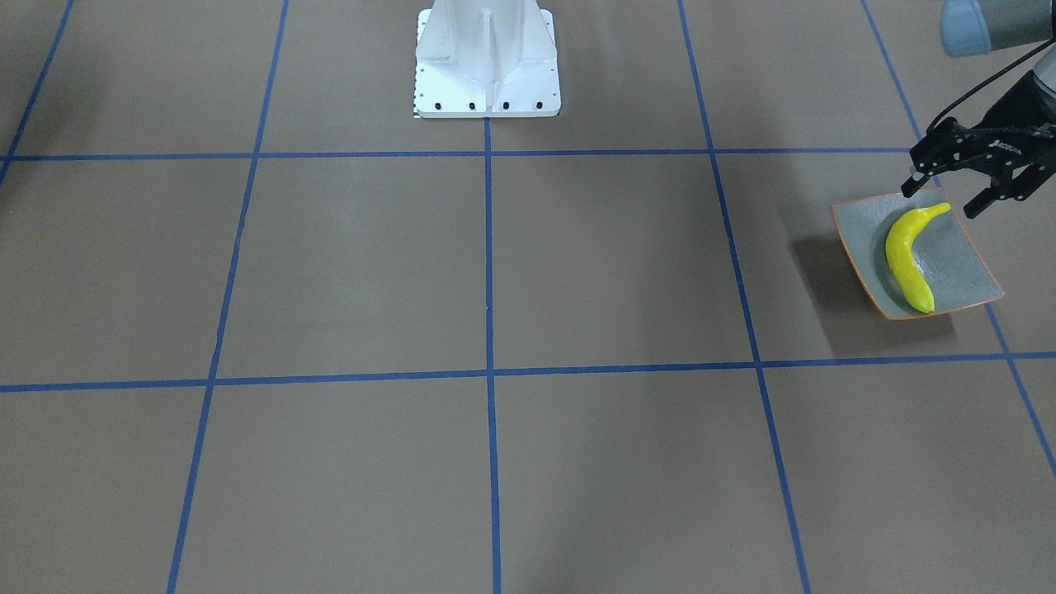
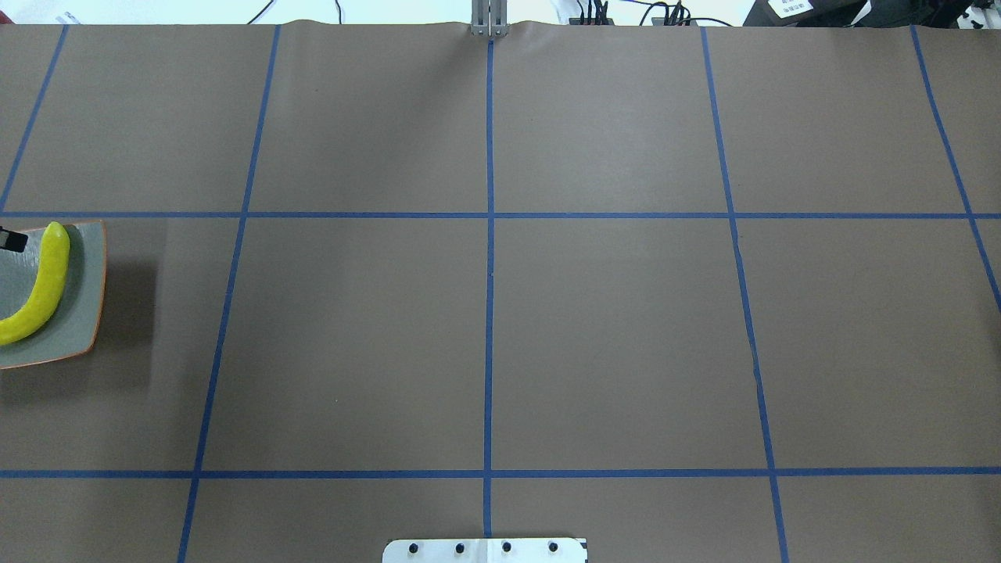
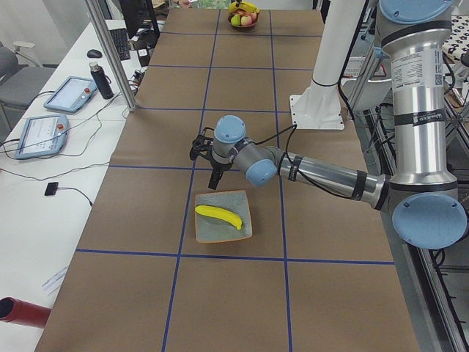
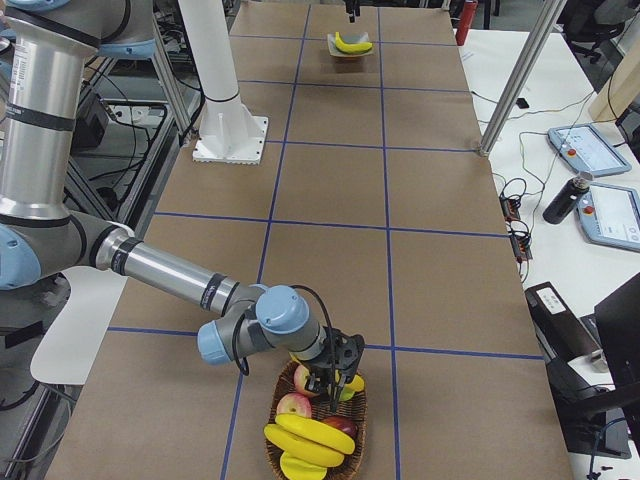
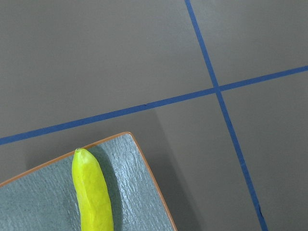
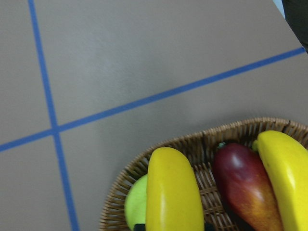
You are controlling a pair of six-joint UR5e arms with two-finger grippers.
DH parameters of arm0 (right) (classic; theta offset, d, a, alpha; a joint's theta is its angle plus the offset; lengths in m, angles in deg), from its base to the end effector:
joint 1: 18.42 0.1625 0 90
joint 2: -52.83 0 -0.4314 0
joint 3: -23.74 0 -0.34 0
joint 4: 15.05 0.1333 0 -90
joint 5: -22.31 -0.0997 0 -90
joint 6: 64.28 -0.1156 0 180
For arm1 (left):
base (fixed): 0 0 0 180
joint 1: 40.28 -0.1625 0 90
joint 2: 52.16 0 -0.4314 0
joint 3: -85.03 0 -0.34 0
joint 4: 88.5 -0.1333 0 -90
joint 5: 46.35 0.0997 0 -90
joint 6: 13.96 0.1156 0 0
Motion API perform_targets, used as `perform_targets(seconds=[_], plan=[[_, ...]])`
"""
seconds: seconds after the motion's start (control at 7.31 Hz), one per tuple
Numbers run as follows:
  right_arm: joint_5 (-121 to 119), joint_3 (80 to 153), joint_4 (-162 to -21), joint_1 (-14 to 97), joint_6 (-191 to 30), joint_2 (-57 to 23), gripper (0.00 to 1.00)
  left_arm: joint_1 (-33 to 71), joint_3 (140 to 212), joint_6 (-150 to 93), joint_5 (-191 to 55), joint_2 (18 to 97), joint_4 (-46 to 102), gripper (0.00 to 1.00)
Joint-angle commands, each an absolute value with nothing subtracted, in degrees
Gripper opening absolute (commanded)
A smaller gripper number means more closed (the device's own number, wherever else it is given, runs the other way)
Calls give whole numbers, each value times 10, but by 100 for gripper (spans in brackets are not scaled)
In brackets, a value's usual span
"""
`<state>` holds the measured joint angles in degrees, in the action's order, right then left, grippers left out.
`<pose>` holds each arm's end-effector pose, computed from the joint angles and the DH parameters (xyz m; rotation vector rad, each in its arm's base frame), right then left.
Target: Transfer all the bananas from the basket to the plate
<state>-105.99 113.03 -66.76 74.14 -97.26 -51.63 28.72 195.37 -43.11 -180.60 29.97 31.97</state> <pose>0.0771 -0.3446 0.7135 0.2034 -0.7442 0.4548 0.0950 -0.3944 0.5091 0.3317 0.9646 0.1595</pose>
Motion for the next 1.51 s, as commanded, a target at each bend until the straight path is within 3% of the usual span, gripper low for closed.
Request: perform_targets(seconds=[0.0, 0.41, 1.09, 1.37], plan=[[-1061, 1246, -802, 744, -980, -498, 0, 285, 1953, -431, -1806, 325, 321, 100], [-1069, 1253, -801, 680, -1094, -431, 0, 209, 1948, -438, -1806, 437, 333, 100], [-1064, 1283, -797, 526, -1387, -268, 0, 59, 1923, -732, -1801, 674, 338, 100], [-1063, 1295, -796, 461, -1489, -185, 0, 36, 1924, -750, -1800, 704, 339, 100]])
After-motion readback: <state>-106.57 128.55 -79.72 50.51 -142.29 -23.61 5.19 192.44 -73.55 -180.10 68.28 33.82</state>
